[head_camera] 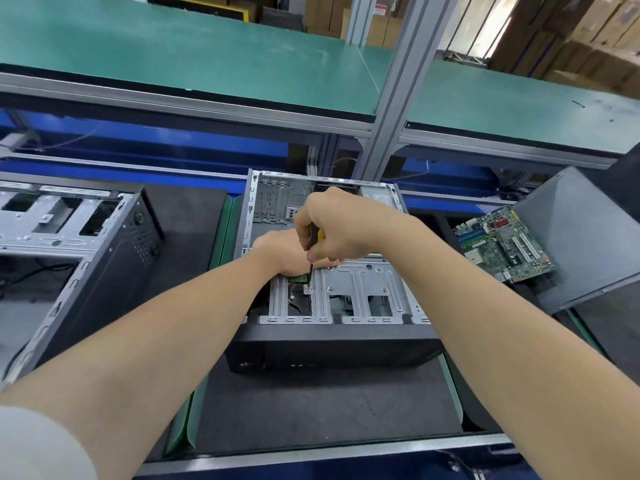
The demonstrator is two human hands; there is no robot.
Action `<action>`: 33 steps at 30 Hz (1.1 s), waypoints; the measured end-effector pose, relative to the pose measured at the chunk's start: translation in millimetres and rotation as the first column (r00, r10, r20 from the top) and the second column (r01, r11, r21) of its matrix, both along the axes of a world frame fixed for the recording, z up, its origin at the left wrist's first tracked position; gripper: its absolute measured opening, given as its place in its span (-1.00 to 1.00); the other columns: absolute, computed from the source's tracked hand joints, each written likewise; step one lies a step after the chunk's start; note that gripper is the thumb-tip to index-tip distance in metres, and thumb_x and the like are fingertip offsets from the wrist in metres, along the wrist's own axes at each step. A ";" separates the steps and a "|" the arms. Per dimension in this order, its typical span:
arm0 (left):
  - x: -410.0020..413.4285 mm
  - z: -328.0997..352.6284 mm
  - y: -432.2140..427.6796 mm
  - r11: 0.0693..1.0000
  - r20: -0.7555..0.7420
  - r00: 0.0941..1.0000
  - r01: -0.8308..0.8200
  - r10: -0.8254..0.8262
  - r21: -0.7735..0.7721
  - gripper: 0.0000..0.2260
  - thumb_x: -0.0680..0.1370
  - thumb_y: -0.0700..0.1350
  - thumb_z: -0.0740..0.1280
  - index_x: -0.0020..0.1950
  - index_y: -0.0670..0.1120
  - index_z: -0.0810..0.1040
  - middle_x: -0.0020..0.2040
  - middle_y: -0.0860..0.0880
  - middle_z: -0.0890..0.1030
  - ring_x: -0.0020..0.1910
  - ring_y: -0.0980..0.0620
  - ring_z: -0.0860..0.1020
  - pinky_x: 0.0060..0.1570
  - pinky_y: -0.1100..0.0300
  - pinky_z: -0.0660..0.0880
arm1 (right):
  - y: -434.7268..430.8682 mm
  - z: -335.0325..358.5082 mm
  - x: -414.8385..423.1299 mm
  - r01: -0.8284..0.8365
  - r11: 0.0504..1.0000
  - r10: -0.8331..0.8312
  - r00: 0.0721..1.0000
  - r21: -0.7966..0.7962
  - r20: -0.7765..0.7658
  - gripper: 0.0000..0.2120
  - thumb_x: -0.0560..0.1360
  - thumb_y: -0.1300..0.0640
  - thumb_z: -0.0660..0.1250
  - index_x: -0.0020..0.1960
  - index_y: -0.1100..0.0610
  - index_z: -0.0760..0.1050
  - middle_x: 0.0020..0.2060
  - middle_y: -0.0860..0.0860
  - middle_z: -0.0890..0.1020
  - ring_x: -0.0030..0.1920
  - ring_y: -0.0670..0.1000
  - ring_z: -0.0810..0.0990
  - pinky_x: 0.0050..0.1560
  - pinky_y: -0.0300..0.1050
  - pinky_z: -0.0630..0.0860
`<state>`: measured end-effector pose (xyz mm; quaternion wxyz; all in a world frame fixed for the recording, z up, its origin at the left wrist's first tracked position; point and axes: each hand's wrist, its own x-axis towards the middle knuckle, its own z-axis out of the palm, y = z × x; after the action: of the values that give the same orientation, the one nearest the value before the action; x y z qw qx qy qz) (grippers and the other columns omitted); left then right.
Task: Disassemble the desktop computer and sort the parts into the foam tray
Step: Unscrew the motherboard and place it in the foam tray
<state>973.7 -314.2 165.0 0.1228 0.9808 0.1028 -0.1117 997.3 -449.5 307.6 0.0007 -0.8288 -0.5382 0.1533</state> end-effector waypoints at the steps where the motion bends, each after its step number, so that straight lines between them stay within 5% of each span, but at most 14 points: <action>1: 0.0 1.8 -0.9 1.000 -0.007 1.000 0.013 -0.013 -0.002 -0.85 0.50 0.08 0.25 -0.16 0.01 0.42 -0.25 0.08 0.45 -0.23 -0.05 0.49 -0.26 0.10 0.39 | -2.0 -0.6 0.1 0.013 1.000 -0.013 1.000 0.009 0.004 -0.91 0.49 0.12 0.55 -0.12 0.07 0.64 -0.24 -0.07 0.67 -0.13 0.00 0.66 -0.26 -0.19 0.42; 4: -1.2 8.0 -4.3 1.000 -0.050 0.999 0.003 -0.005 -0.024 -0.89 0.32 -0.04 0.12 -0.23 0.00 0.40 -0.24 0.02 0.50 -0.29 0.02 0.47 -0.30 0.11 0.40 | -7.2 -6.4 -3.9 0.070 0.994 -0.073 0.996 0.081 0.040 -0.93 0.51 0.11 0.47 -0.13 0.07 0.61 -0.18 -0.05 0.66 -0.07 0.01 0.60 -0.27 -0.18 0.41; 7: -3.1 9.9 -5.1 0.998 -0.054 0.998 -0.026 0.023 -0.056 -0.82 0.42 -0.02 0.16 -0.05 -0.02 0.46 -0.12 0.01 0.58 -0.10 -0.06 0.58 -0.08 0.05 0.54 | -5.6 -24.4 -20.1 0.221 0.923 -0.220 0.975 0.315 -0.040 -0.80 0.61 0.01 0.38 -0.12 0.10 0.58 -0.20 -0.04 0.63 -0.11 0.00 0.58 -0.18 -0.11 0.41; 10: -3.6 9.1 -5.8 0.998 -0.030 0.999 -0.014 0.012 -0.062 -0.65 0.47 0.02 0.16 0.18 -0.05 0.54 0.12 -0.07 0.64 0.10 -0.15 0.59 0.06 -0.01 0.54 | 4.7 -47.0 -40.1 0.548 0.580 -0.393 0.837 0.603 -0.382 -0.59 0.69 -0.05 0.26 -0.25 0.16 0.47 -0.37 0.00 0.57 -0.23 0.06 0.62 -0.15 -0.05 0.51; 13: -6.9 14.5 -8.2 0.998 -0.043 0.999 -0.018 0.015 -0.059 -0.77 0.41 0.04 0.12 -0.04 0.00 0.46 0.02 -0.02 0.64 0.00 -0.14 0.58 -0.04 0.04 0.50 | 20.2 -63.6 -45.7 0.747 0.209 -0.376 0.657 0.630 -0.654 -0.50 0.71 -0.04 0.21 -0.34 0.11 0.21 -0.51 -0.07 0.29 -0.43 0.12 0.50 -0.31 -0.02 0.32; 17: -3.9 13.0 -8.4 0.998 -0.049 0.998 0.036 -0.039 -0.049 -0.79 0.34 0.05 0.04 -0.20 0.01 0.41 -0.12 0.01 0.60 -0.13 -0.11 0.59 -0.03 -0.03 0.57 | 30.5 -70.2 -32.7 0.850 0.016 -0.247 0.513 0.526 -0.822 -0.45 0.69 -0.01 0.26 -0.40 0.05 0.12 -0.45 0.10 0.20 -0.37 0.09 0.17 -0.30 0.09 0.14; 20: -0.6 8.8 -6.7 0.997 -0.034 0.997 0.074 -0.075 -0.026 -0.80 0.35 -0.02 0.03 -0.25 0.01 0.43 -0.25 -0.01 0.56 -0.27 -0.08 0.55 -0.21 0.04 0.51 | 24.4 -73.4 -20.1 0.896 0.079 -0.087 0.443 0.438 -0.892 -0.46 0.68 0.03 0.26 -0.42 0.02 0.13 -0.47 0.09 0.17 -0.44 0.07 0.12 -0.40 0.00 0.10; 24: 1.4 1.0 -3.0 0.995 -0.015 0.997 0.082 -0.081 0.058 -0.86 0.44 -0.15 0.13 -0.30 -0.02 0.42 -0.31 0.00 0.51 -0.34 -0.02 0.49 -0.39 0.15 0.37 | 19.3 -71.3 -11.1 0.850 0.351 0.074 0.393 0.393 -0.917 -0.44 0.69 -0.02 0.23 -0.44 0.02 0.14 -0.55 0.00 0.15 -0.55 -0.03 0.07 -0.46 -0.25 0.08; 28: 1.6 -1.8 -2.2 0.991 0.012 0.996 0.084 -0.085 0.102 -0.79 0.53 -0.15 0.19 -0.32 -0.01 0.38 -0.34 0.03 0.46 -0.32 0.00 0.46 -0.31 0.12 0.38 | 15.0 -64.5 -2.5 0.766 0.534 0.163 0.322 0.357 -0.933 -0.44 0.73 0.05 0.17 -0.43 0.04 0.14 -0.56 0.00 0.13 -0.55 -0.05 0.05 -0.44 -0.27 0.09; 33: 0.9 -4.1 -1.0 0.994 0.006 0.998 0.056 -0.057 0.096 -0.75 0.56 -0.13 0.20 -0.33 0.00 0.34 -0.33 0.04 0.42 -0.28 -0.04 0.46 -0.20 0.08 0.41 | 15.7 -63.1 -2.7 0.718 0.593 0.195 0.310 0.363 -0.931 -0.52 0.71 0.09 0.15 -0.38 0.09 0.17 -0.55 0.01 0.14 -0.55 -0.06 0.06 -0.47 -0.27 0.07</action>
<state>974.6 -315.2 161.0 0.0730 0.9885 0.0798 -0.1057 994.6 -433.8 244.5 0.6687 -0.5935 -0.2825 0.3475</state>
